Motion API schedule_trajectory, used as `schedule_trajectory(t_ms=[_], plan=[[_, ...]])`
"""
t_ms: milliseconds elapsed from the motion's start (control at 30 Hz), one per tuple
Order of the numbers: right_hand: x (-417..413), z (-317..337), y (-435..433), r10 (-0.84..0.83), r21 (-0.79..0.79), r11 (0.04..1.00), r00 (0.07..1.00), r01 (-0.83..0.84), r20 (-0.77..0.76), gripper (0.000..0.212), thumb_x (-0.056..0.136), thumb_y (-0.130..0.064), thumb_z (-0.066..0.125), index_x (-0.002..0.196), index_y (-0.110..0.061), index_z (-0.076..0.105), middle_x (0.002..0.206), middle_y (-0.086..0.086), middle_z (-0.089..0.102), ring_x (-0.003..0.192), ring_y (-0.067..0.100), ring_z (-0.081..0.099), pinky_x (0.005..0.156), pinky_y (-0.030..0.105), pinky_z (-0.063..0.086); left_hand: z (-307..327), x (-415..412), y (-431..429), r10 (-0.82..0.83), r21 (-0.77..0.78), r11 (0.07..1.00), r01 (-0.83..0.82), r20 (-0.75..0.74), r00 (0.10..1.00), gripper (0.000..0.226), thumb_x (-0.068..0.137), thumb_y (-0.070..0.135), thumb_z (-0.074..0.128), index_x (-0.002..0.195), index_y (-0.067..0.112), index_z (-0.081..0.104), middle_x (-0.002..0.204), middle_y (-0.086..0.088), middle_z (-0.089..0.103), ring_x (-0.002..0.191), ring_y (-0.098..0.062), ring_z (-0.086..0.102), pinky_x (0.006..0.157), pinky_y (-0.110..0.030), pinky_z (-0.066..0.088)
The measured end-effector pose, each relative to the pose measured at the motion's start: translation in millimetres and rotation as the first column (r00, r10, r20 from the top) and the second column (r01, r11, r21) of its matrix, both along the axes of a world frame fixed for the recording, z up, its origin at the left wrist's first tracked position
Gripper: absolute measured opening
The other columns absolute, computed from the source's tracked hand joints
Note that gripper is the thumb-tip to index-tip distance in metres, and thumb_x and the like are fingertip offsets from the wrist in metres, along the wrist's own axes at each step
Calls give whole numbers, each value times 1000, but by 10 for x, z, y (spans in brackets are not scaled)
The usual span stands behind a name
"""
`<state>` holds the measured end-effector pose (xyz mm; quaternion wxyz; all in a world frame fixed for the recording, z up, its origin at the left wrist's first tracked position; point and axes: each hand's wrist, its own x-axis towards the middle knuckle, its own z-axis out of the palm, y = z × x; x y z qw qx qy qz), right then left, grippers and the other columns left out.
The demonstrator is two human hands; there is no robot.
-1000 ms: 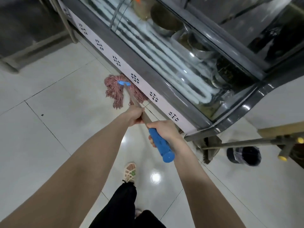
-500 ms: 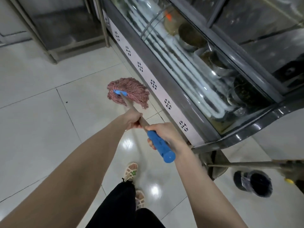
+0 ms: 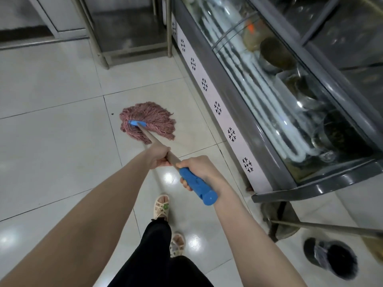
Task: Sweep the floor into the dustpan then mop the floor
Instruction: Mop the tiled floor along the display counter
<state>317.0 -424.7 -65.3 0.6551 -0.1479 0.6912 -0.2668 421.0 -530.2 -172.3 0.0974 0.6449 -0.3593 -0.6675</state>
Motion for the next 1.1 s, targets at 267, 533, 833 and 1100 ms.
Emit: schedule_trajectory(t_ms=[267,533,833,1100], plan=[[243,-91,-598,37,1,999,999,-37,-37,14,87,-8,59,76,0,55,54,13,52,27,15,47,33,17,39,-89,211,-560,77,-14,997,-77,-15,997,8,100,9,42,102,2,45,74,-9,49,61,-18,52,34,-18,43],[559,-95,-1723,28,5,1000,996,-28,-85,14,88,-8,58,77,0,55,54,13,52,27,15,47,35,16,39,-110,476,-1664,140,-9,990,-141,-51,989,12,99,9,44,109,3,48,77,-9,50,64,-17,53,35,-19,47],[1160,-149,-3172,-21,5,1000,996,22,-86,10,86,-3,54,77,1,52,56,14,49,28,18,46,34,20,38,-166,1009,-3129,138,29,990,-136,-97,986,17,101,10,41,114,0,46,88,-12,50,75,-19,55,64,-31,54],[1351,-269,-3747,-17,-18,1000,995,15,-102,11,84,-2,57,74,-1,52,56,13,50,28,19,48,36,21,41,-281,1162,-3685,212,29,977,-210,-110,971,20,100,8,41,80,7,45,90,-14,47,88,-26,50,63,-34,53]])
